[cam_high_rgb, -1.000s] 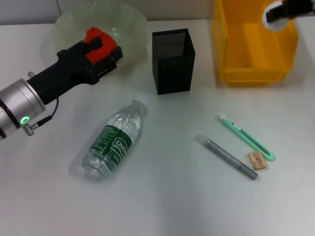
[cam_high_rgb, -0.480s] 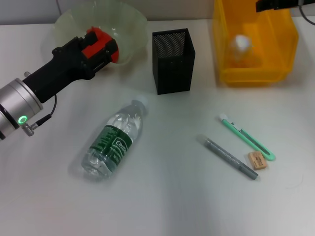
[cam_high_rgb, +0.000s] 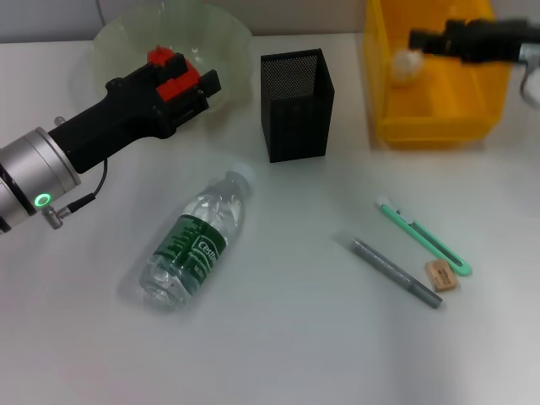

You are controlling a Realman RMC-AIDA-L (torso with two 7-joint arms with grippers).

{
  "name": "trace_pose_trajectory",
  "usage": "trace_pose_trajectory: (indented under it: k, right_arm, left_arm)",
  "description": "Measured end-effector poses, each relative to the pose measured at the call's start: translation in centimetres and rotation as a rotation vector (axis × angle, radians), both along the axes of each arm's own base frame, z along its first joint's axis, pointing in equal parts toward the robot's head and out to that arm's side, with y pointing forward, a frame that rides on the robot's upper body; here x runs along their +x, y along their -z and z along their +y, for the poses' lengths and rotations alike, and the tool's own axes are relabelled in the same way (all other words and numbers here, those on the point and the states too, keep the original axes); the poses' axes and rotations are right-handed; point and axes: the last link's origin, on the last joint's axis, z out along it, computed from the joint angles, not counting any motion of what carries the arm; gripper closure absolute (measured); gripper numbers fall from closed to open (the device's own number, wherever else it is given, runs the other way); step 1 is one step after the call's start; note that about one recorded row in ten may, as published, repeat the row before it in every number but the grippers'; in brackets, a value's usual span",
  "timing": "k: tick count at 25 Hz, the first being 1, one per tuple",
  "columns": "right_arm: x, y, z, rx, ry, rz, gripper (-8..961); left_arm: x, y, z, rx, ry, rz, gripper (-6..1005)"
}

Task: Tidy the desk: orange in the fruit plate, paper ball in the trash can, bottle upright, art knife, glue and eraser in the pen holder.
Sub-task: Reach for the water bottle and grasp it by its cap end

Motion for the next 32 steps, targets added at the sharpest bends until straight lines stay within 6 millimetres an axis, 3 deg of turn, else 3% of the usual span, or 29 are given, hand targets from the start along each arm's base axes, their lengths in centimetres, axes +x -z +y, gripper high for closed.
trace_pose_trajectory:
  k: [1, 4, 12, 16, 20, 32]
  right_arm:
    - [1.2, 1.1, -1.7, -0.036, -0.084, 0.055, 213]
    - [2.8, 1.7, -4.2, -0.064, -0.207, 0.126, 214]
    - [5.9, 0.6, -9.9, -0.049, -0.419, 0.272, 214]
    - [6.9, -0.3, -10.5, -0.009, -0.386, 0.280, 214]
    - [7.6, -1.1, -10.7, 0.046, -0.359, 0.299, 213]
    - [7.8, -1.4, -10.7, 0.082, -0.348, 0.320, 213]
  left_arm:
    - [0.0, 0.1, 0.0, -0.004, 0.000, 0.005, 335]
    - [-0.2, 0.4, 0.0, -0.017, -0.005, 0.026, 335]
    - [0.1, 0.9, 0.7, -0.149, -0.031, 0.122, 335]
    - [1.2, -0.7, 1.6, -0.326, -0.075, 0.277, 335]
    - [2.0, -0.8, 2.1, -0.376, -0.105, 0.375, 335]
    - [5.3, 2.0, 3.7, -0.523, -0.203, 0.503, 334]
